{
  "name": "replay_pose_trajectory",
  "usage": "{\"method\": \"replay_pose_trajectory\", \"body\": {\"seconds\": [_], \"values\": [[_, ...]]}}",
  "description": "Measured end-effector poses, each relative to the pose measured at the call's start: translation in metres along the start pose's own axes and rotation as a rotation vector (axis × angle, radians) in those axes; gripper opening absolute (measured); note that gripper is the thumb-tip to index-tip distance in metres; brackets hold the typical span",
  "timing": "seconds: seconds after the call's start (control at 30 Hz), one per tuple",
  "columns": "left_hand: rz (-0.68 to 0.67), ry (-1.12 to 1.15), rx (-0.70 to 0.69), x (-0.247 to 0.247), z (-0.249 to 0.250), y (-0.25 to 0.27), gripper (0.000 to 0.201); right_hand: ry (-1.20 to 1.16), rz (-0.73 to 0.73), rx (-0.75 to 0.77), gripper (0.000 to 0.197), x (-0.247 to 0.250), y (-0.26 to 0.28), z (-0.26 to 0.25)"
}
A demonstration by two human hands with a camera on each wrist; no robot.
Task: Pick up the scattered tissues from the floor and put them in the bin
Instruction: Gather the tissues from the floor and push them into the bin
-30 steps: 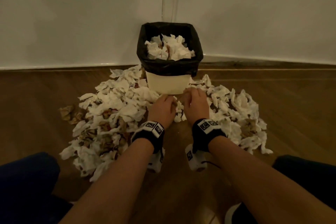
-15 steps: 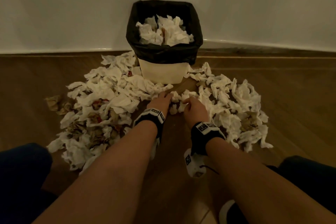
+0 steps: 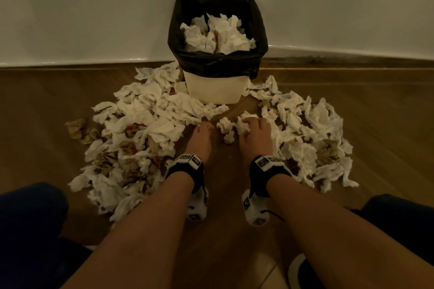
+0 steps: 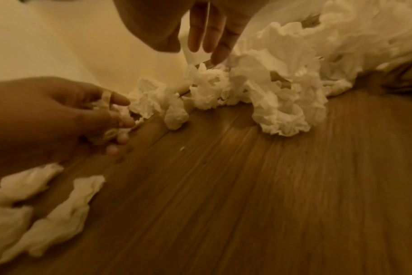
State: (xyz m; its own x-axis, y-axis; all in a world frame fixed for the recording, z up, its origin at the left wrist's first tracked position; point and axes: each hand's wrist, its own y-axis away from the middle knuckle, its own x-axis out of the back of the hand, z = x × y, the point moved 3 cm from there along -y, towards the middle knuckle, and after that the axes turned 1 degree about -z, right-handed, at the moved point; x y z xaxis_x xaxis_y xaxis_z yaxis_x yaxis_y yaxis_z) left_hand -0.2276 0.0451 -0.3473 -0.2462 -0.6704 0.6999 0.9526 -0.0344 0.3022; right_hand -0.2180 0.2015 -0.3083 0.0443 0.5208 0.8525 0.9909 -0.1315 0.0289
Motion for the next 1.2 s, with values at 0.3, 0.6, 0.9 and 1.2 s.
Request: {"method": "replay_pose_trajectory", "body": {"seconds": [0.3, 0.6, 0.9, 1.2], "values": [[0.143, 0.214, 0.046, 0.012, -0.013, 0.003, 0.024, 0.333, -0.446, -0.041, 0.06, -0.042, 0.01, -0.004], [0.243, 0.149, 0.073, 0.016, -0.029, 0.004, 0.027, 0.072, -0.417, -0.114, 0.023, -0.039, 0.0, 0.001], [0.232, 0.122, 0.037, 0.011, -0.035, 0.0, 0.026, -0.149, -0.218, -0.424, 0.04, -0.022, 0.012, 0.031], [0.284, 0.054, 0.021, 0.012, -0.031, -0.002, 0.025, -0.357, -0.199, -0.692, 0.066, -0.025, 0.014, 0.047]]}}
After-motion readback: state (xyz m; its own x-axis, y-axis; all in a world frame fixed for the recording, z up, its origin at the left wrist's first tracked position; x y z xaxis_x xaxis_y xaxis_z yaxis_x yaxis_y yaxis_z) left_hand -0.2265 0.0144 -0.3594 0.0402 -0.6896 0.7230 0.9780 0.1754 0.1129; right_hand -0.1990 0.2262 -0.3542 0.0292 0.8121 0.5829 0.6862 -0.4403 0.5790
